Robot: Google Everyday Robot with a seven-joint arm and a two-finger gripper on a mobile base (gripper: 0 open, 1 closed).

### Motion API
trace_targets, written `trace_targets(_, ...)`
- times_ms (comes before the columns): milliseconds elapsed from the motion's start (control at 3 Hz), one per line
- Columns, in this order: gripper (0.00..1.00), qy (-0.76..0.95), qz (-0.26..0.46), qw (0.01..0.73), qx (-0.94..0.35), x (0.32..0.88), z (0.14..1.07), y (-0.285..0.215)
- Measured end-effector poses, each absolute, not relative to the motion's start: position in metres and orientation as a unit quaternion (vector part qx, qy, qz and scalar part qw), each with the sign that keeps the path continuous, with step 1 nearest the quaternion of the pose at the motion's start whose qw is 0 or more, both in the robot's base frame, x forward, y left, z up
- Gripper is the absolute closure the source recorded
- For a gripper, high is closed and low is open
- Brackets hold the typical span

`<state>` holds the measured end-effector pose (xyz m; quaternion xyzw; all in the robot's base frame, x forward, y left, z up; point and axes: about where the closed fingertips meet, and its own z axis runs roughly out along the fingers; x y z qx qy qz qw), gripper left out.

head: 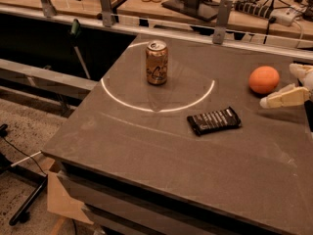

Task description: Move orange near orange can

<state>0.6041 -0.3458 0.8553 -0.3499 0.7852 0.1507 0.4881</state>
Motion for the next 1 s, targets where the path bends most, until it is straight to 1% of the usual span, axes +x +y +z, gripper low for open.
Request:
trace_targets(333,0.18,0.777,0.173,0.482,-0.366,0.6113,0.8492,-0.3300)
trace_targets(667,0.42,0.776,0.175,0.481,-0.368,0.6121,0.8481,-0.3273)
trace_targets(1000,0.64,0.776,0.177,0.481,-0.369,0.6130,0.8470,-0.3249)
